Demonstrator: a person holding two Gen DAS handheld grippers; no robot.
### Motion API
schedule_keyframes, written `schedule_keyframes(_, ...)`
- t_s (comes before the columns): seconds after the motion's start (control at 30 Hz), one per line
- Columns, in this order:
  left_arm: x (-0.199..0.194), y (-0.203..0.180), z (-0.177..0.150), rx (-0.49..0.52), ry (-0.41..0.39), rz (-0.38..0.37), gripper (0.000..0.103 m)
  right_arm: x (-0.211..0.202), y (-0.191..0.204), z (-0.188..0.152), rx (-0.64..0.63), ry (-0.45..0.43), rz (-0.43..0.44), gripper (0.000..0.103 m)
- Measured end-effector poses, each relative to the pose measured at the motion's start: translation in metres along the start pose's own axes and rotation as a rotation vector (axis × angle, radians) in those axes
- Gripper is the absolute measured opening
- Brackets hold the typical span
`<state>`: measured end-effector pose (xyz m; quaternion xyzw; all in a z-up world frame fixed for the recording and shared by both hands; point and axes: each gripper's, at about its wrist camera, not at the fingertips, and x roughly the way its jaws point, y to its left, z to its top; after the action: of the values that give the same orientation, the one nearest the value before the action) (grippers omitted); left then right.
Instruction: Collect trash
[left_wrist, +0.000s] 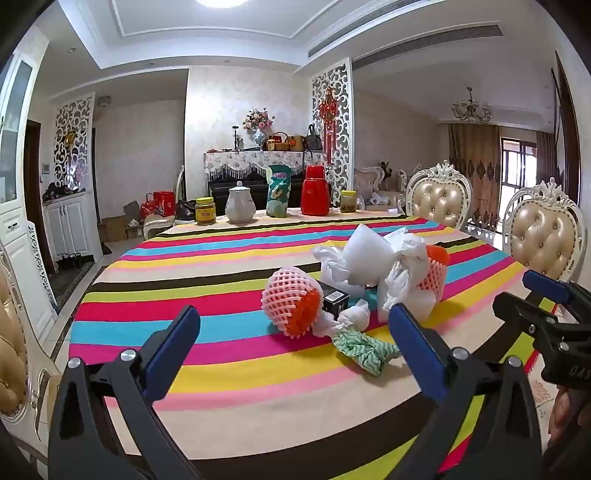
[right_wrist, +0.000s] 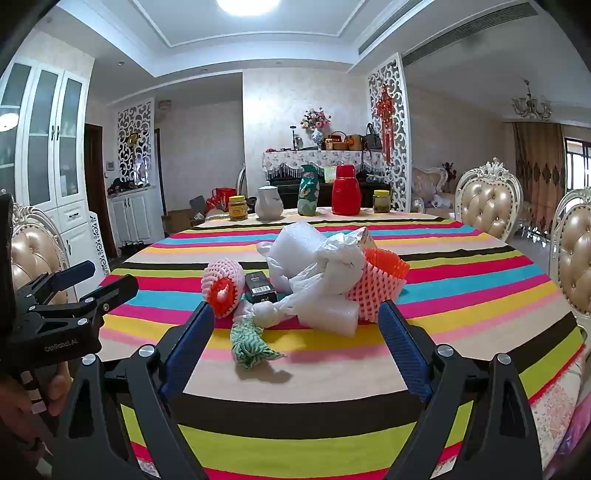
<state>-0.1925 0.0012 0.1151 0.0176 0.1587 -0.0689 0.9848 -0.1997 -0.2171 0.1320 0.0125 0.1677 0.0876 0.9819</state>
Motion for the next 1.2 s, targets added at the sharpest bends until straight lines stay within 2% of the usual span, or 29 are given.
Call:
schedule_keyframes(0.4, -0.002, 0.002, 0.0, 0.001, -0.002, -0.004, 0.099, 0.007, -0.004, -0.001, 0.007, 0.0, 0.006, 0.084)
schedule_keyframes(1.2, 0.003, -0.002, -0.002, 0.002, 0.006, -0.019, 0.099, -0.007, -0.007, 0.001, 0.035, -0.003, 0.013, 0.084)
